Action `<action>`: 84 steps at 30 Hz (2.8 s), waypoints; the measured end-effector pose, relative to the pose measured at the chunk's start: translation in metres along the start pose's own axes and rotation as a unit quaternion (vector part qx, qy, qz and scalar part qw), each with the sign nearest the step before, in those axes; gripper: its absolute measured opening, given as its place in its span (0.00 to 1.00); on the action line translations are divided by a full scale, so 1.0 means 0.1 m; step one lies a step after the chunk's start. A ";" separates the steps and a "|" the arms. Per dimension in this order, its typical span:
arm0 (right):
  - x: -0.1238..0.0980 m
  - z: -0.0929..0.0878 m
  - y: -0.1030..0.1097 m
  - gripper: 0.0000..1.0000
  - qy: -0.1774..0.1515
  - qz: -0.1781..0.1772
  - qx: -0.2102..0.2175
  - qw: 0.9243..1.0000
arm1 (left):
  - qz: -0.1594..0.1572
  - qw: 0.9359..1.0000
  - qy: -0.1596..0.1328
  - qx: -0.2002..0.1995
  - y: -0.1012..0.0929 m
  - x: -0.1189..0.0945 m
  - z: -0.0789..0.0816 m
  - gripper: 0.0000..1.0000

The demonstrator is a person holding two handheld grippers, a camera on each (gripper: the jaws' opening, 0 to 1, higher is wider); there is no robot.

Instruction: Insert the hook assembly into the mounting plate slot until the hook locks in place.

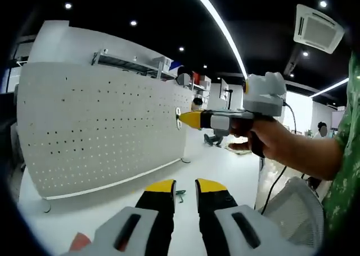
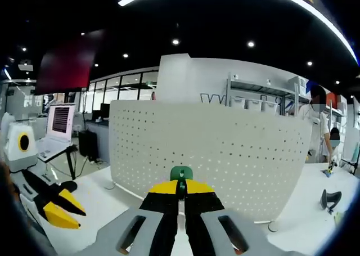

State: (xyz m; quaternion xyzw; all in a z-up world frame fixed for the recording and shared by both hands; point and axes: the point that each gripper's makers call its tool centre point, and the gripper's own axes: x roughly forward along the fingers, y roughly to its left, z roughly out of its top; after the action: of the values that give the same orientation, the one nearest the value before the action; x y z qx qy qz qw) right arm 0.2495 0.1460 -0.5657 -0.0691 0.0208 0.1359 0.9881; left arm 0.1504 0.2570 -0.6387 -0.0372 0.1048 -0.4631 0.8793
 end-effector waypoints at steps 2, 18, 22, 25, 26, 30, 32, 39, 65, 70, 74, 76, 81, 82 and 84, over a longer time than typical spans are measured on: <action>0.05 0.07 -0.16 0.01 -0.006 -0.012 0.000 1.000 | 0.004 1.000 0.000 0.001 -0.01 -0.02 -0.04 0.15; 0.31 0.46 -0.95 0.01 -0.039 -0.070 -0.015 0.997 | 0.031 1.000 -0.005 -0.004 0.09 -0.05 -0.07 0.16; 0.37 0.50 -1.11 0.01 -0.042 -0.082 -0.016 0.996 | 0.027 1.000 -0.008 -0.002 0.11 -0.03 -0.01 0.17; 0.41 0.52 -1.22 0.01 -0.043 -0.089 -0.017 0.995 | 0.018 1.000 -0.014 0.003 0.09 -0.01 0.07 0.18; 0.42 0.53 -1.26 0.01 -0.044 -0.091 -0.017 0.995 | 0.017 1.000 -0.017 0.004 0.09 0.00 0.10 0.19; 0.46 0.53 -1.38 0.01 -0.044 -0.098 -0.017 0.994 | 0.000 1.000 -0.030 0.008 0.04 0.04 0.21 0.25; 0.48 0.53 -1.41 0.01 -0.043 -0.101 -0.021 0.994 | -0.011 0.999 -0.035 0.010 0.00 0.06 0.26 0.28; 0.55 0.49 -1.49 0.01 -0.037 -0.104 -0.024 0.994 | -0.054 0.996 -0.068 0.013 -0.17 0.10 0.44 0.45; 0.88 0.39 -1.72 0.01 -0.043 -0.110 0.000 0.993 | -0.115 0.989 -0.091 -0.020 -0.41 0.14 0.60 1.00; 0.94 0.36 -1.74 0.01 -0.047 -0.113 0.013 0.992 | -0.110 0.990 -0.091 -0.020 -0.39 0.13 0.60 1.00; 0.97 0.35 -1.75 0.01 -0.048 -0.114 0.016 0.992 | -0.108 0.990 -0.090 -0.022 -0.37 0.12 0.58 1.00; 0.99 0.35 -1.76 0.01 -0.048 -0.114 0.019 0.992 | -0.107 0.990 -0.089 -0.023 -0.37 0.12 0.57 1.00; 1.01 0.35 -1.77 0.01 -0.051 -0.117 0.021 0.992 | -0.105 0.990 -0.089 -0.023 -0.35 0.12 0.57 1.00; 1.01 0.35 -1.77 0.01 -0.050 -0.117 0.020 0.992 | -0.105 0.990 -0.089 -0.023 -0.35 0.12 0.57 1.00; 1.02 0.35 -1.78 0.01 -0.049 -0.116 0.020 0.992 | -0.104 0.990 -0.089 -0.023 -0.34 0.12 0.57 1.00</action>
State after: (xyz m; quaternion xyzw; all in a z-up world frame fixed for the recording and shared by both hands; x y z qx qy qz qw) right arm 0.3964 0.0087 -0.5142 -0.0448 -0.0336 0.0227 0.9982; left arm 0.1423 0.2262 -0.5791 -0.1097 0.0321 -0.5439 0.8313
